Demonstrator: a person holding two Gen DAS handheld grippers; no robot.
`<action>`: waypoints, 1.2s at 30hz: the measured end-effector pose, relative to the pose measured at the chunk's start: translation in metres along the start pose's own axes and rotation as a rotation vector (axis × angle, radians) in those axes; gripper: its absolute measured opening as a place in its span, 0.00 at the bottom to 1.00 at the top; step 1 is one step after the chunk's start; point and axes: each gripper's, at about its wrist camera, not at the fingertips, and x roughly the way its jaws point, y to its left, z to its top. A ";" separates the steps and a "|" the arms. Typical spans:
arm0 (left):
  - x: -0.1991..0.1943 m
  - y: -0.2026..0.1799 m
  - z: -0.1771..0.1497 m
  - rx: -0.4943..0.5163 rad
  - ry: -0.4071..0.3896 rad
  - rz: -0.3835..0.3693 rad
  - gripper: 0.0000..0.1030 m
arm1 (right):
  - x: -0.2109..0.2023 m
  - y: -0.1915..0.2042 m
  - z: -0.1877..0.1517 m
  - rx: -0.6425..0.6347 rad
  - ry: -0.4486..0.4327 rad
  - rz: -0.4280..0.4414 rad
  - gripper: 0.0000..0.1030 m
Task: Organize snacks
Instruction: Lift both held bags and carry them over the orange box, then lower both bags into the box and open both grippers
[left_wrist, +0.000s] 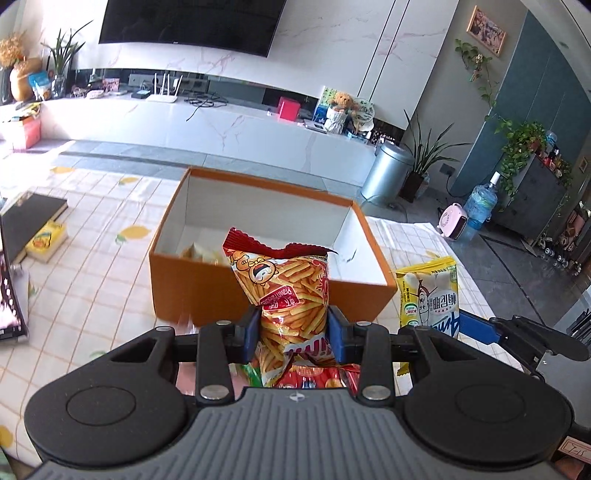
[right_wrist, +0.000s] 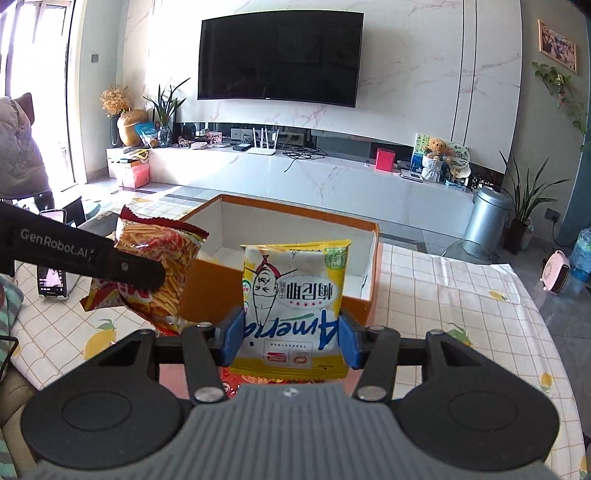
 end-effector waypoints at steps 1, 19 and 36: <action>0.001 -0.001 0.004 0.007 -0.005 0.000 0.41 | 0.003 -0.002 0.005 0.000 -0.001 0.002 0.49; 0.063 0.009 0.057 0.067 0.050 0.022 0.41 | 0.098 -0.024 0.073 -0.089 0.121 -0.002 0.49; 0.157 0.023 0.067 0.129 0.318 0.079 0.41 | 0.233 -0.050 0.079 -0.042 0.538 0.106 0.49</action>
